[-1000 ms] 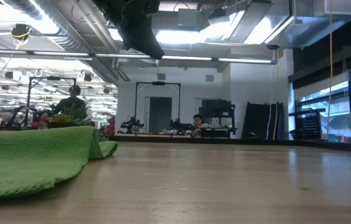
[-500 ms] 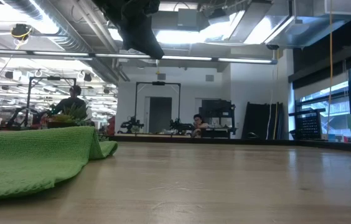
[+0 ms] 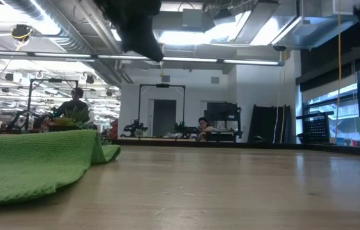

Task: Roll microfiber towels into tight, uniform cylinder then place into a basket
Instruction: Fold the green microfiber towel

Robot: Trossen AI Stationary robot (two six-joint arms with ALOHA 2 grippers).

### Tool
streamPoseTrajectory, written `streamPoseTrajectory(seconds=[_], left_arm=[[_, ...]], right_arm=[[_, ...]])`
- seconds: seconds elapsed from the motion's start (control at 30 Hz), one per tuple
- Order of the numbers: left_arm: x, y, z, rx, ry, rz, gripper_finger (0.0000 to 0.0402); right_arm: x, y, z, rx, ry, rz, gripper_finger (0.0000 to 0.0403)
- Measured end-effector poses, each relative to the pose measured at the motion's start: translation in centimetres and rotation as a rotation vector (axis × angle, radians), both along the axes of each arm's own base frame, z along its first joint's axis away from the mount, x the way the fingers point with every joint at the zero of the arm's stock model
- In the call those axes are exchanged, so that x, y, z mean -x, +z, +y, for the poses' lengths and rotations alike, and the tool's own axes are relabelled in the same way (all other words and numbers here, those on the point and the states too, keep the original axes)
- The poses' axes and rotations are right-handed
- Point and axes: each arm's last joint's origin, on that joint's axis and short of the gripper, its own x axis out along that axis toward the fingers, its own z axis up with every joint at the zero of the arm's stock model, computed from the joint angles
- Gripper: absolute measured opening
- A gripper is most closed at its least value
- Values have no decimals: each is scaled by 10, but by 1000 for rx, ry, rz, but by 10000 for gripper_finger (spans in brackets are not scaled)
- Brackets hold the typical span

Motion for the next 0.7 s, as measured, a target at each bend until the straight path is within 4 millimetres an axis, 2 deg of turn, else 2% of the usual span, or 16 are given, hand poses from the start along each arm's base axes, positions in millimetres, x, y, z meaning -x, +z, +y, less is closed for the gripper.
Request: streamPoseTrajectory(seconds=[0.17, 0.27, 0.43, 0.57, 0.7], left_arm=[[10, -5, -22, 118, 37, 80, 76], [16, -9, -43, 209, -10, 148, 76], [15, -23, -71, 347, 37, 207, 76], [16, -52, -85, 434, 92, 313, 76], [18, -79, -89, 453, 152, 402, 76]], right_arm=[[4, 17, -16, 38, 16, -151, 251], [2, 24, -23, 79, 84, -251, 251], [-5, 34, -37, 140, 146, -381, 251], [-7, 40, -46, 155, 187, -409, 251], [-7, 43, -54, 165, 208, -408, 251]])
